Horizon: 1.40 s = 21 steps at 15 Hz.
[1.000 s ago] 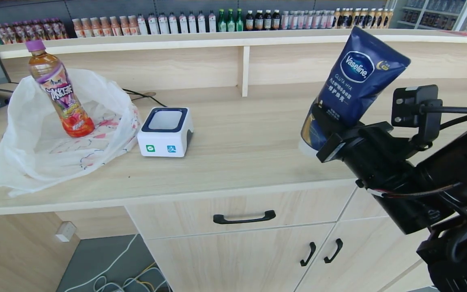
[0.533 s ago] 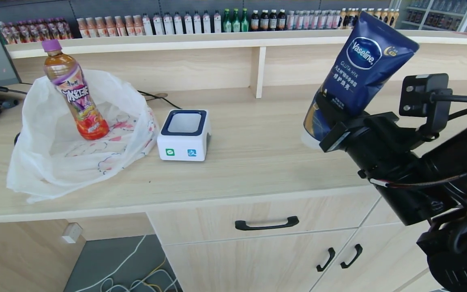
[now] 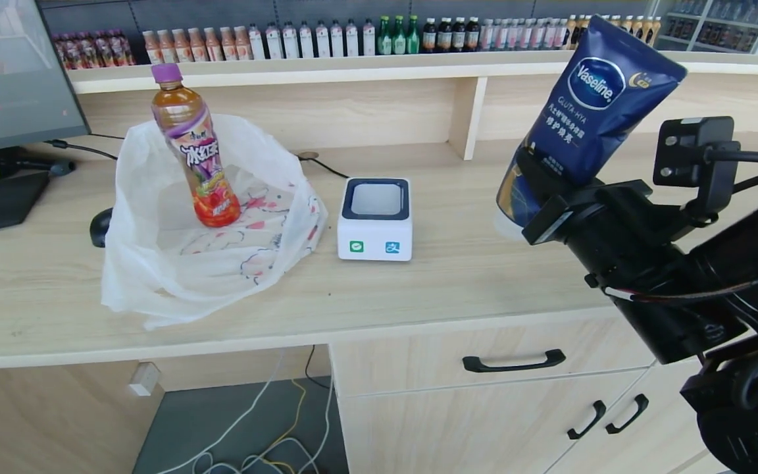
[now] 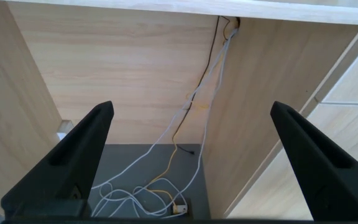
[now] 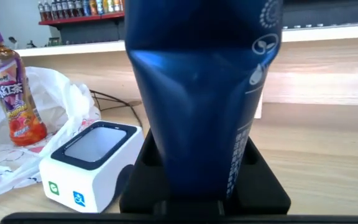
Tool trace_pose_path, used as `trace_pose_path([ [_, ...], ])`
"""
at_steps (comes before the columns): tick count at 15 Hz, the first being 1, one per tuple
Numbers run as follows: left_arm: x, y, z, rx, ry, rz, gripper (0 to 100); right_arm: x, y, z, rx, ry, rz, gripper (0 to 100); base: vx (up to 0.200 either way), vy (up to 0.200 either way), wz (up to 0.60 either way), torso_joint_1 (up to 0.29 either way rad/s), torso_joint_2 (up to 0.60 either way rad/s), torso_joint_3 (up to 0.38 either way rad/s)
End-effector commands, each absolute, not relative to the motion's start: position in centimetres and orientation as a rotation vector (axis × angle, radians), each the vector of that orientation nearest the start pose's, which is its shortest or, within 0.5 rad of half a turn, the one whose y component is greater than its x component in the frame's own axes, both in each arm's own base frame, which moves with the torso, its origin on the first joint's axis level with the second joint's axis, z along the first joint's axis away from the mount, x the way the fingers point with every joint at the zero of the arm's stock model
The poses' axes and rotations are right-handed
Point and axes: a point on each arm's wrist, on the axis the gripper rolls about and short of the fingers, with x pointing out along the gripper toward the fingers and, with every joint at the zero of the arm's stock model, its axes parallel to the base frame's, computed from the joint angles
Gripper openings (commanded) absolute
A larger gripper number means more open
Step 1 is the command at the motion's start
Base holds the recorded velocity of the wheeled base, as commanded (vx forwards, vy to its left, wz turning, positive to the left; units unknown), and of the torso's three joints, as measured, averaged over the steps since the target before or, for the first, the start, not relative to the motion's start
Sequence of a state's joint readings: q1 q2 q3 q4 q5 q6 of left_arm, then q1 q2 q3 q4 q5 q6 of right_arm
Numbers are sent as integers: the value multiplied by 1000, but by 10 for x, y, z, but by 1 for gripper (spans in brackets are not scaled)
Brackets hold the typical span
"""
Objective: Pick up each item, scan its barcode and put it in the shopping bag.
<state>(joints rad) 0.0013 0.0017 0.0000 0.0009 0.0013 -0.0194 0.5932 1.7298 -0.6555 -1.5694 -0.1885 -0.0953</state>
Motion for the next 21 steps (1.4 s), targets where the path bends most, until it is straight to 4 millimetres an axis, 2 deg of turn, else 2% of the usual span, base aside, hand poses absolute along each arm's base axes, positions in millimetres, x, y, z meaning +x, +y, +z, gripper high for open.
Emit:
trace_pose_path([
  [1, -23, 0, 75, -20, 5, 3, 100, 237, 155, 229, 101, -486, 373, 0, 0, 200, 0, 2, 2, 7],
  [5, -23, 0, 76, -15, 2, 3, 100, 235, 154, 232, 94, -495, 371, 0, 0, 50, 0, -1, -2, 1],
  [12, -23, 0, 76, -15, 2, 3, 100, 242, 159, 223, 51, -476, 374, 0, 0, 0, 0, 0, 0, 0],
  [15, -23, 0, 76, -15, 2, 3, 100, 238, 159, 221, 40, -465, 366, 0, 0, 0, 0, 0, 0, 0],
  [17, -23, 0, 76, -17, 2, 3, 100, 231, 173, 232, 75, -492, 321, 0, 0, 0, 0, 0, 0, 0],
  [19, -23, 0, 76, -15, 3, 3, 100, 224, 188, 231, 101, -472, 314, 0, 0, 0, 0, 0, 0, 0],
  [21, -23, 0, 76, -15, 2, 3, 100, 227, 190, 232, 108, -478, 313, 0, 0, 0, 0, 0, 0, 0],
])
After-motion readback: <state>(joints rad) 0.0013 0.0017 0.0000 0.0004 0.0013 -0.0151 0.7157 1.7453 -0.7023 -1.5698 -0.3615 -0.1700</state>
